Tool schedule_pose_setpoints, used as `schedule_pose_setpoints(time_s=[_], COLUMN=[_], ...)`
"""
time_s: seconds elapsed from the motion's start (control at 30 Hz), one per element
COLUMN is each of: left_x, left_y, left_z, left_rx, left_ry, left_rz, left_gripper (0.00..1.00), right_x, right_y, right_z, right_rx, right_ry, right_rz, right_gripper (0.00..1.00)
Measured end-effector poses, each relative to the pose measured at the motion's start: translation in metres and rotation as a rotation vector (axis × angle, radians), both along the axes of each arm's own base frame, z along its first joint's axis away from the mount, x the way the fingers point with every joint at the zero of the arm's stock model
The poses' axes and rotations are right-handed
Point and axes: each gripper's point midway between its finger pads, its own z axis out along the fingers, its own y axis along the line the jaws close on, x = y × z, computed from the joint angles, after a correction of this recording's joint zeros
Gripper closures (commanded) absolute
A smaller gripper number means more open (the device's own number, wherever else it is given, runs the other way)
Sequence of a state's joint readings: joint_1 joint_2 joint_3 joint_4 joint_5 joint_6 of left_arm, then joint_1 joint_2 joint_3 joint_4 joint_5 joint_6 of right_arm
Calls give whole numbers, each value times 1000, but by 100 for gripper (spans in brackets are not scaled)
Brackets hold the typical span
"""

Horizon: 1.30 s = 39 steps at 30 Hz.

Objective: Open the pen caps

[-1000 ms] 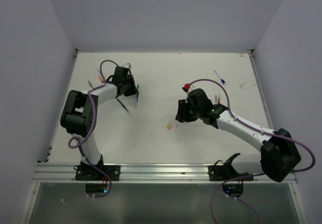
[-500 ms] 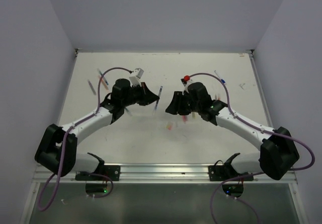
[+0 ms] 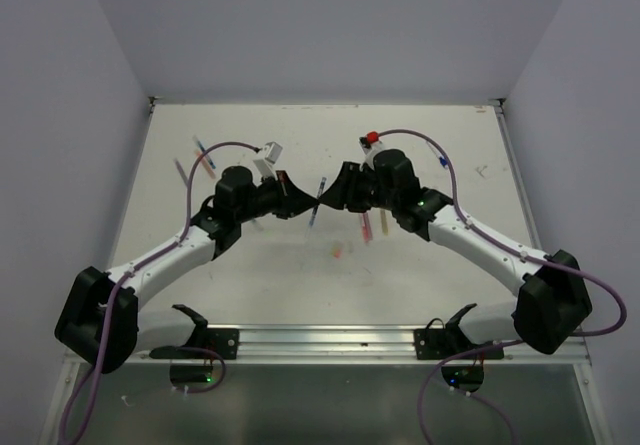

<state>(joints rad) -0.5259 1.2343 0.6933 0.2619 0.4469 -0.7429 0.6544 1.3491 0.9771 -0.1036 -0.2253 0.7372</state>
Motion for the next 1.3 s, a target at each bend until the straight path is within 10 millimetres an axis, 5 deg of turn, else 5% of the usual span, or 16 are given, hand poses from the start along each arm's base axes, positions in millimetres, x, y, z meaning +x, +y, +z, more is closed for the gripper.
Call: schedule_pose_setpoints(time_s=[0.33, 0.57, 0.67, 0.7, 0.77, 0.9, 1.03, 1.3], left_x=[-4, -9, -11, -11, -12, -9, -9, -33], left_y=[-3, -7, -9, -9, -10, -10, -4, 6], left_z=[0, 0, -2, -3, -7, -11, -20, -49], left_rx=[-3, -4, 1, 2, 12, 33, 67, 97], left_ry=[5, 11, 17, 18, 25, 14, 6, 37], left_rz=[-16, -34, -40, -40, -42, -29, -6, -39], left_gripper=[100, 100, 100, 100, 100, 68, 47, 45], right_x=[19, 31, 31, 31, 30, 31, 33, 41], right_y=[-3, 0, 5, 7, 13, 13, 8, -11], right_z=[24, 3, -3, -4, 1, 1, -1, 13], right_rx=[28, 7, 18, 25, 56, 63, 55, 65], right_ry=[-39, 6, 26, 29, 34, 36, 32, -1], right_rz=[-35, -41, -23, -17, -1, -4, -22, -63], right_gripper=[53, 60, 73, 97, 100, 100, 100, 100])
